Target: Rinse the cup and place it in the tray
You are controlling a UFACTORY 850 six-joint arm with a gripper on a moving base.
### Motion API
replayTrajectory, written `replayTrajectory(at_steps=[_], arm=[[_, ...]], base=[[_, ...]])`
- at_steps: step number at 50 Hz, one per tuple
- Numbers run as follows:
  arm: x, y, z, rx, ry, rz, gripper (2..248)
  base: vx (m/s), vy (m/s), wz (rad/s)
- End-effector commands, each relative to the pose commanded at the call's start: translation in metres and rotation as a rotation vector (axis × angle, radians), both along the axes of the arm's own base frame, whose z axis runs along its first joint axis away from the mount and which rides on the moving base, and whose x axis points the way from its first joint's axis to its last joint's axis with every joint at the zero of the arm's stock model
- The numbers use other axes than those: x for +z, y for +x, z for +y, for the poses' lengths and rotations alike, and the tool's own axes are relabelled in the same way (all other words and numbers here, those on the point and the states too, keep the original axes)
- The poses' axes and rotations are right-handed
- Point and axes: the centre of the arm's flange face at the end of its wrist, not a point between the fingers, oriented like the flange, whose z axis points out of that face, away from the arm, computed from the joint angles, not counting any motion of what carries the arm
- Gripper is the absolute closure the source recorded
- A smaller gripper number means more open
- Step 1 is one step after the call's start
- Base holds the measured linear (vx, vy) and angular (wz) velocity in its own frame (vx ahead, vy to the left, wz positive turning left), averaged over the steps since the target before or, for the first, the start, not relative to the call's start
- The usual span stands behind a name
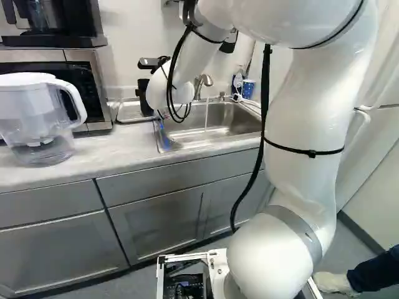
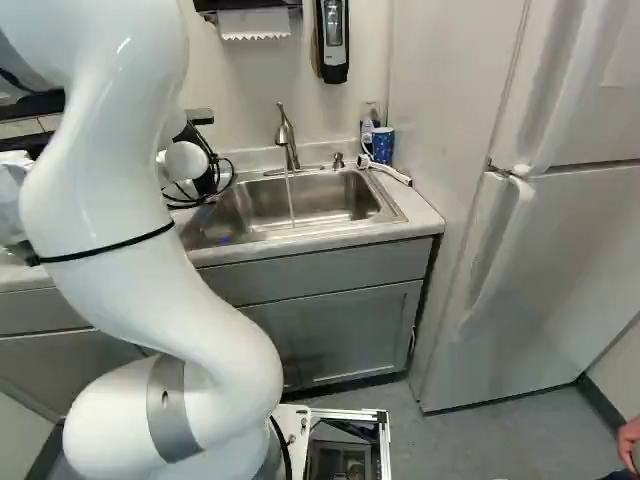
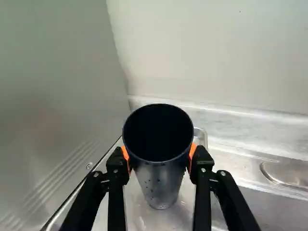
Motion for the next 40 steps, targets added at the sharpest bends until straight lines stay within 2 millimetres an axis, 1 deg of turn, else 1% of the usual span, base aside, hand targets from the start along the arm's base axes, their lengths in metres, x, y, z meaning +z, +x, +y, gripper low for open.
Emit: replayTrajectory(at_steps=[5,6,10,11,15,16,21,22,40], arm=[[0.0,0.0,0.0,0.0,0.0,0.0,123],[0.0,0.0,0.0,0.0,0.0,0.0,97],[0.0,0.0,0.0,0.0,0.0,0.0,97],[0.0,0.0,0.0,0.0,0.0,0.0,63],[0.0,0.0,0.0,0.0,0.0,0.0,63],[0.0,0.0,0.0,0.0,0.0,0.0,28],[0.001,0.0,0.0,0.0,0.001,-0.002,28],[0.002,0.0,0.0,0.0,0.001,-0.003,3],[0.02,-0.002,-0.001,0.0,0.015,-0.031,3]], base=[[0.0,0.0,0.0],[0.0,0.0,0.0],[0.0,0.0,0.0],[0.0,0.0,0.0],[0.0,0.0,0.0],[0.0,0.0,0.0],[0.0,0.0,0.0],[0.0,0.0,0.0],[0.0,0.0,0.0]])
